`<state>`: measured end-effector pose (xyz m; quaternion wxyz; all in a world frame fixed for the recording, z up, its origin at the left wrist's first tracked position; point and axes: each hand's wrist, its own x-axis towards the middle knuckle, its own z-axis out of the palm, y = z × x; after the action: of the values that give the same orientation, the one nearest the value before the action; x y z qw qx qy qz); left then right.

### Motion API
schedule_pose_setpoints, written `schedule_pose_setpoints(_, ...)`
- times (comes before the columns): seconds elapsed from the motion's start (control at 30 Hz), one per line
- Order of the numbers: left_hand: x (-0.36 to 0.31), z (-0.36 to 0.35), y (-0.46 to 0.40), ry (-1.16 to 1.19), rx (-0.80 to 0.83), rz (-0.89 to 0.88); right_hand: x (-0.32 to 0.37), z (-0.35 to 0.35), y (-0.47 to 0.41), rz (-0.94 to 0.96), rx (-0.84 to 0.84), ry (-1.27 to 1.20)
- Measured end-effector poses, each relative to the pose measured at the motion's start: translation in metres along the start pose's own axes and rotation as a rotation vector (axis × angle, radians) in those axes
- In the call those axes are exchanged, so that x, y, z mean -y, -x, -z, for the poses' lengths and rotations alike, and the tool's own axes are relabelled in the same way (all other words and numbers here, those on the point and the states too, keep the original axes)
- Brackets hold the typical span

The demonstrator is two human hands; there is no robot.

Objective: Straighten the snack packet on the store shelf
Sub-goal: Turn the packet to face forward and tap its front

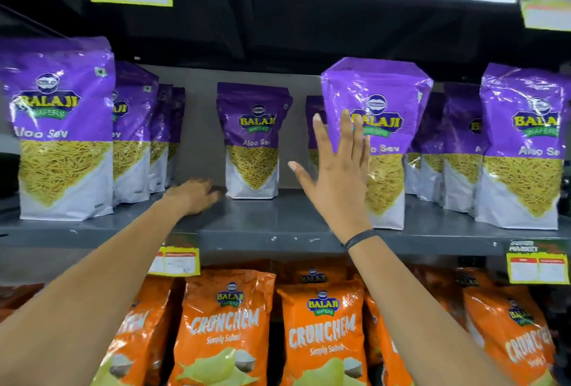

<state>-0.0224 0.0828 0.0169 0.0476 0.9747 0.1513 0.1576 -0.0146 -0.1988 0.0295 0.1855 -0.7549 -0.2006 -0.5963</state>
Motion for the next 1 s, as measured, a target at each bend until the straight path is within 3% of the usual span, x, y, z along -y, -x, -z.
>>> schedule_pose_setpoints(0.23,0.051,-0.003,-0.002,-0.047,0.049,-0.012,0.078,-0.063,-0.021,-0.066,0.201,-0.207)
schedule_pose_setpoints(0.57,0.06,-0.017,-0.013,0.02,0.142,-0.079,0.108,-0.158,-0.055,-0.415,0.584,-0.238)
schedule_pose_setpoints(1.0,0.058,-0.018,-0.018,0.012,0.156,-0.067,0.118,-0.192,-0.057,-0.448,0.667,-0.157)
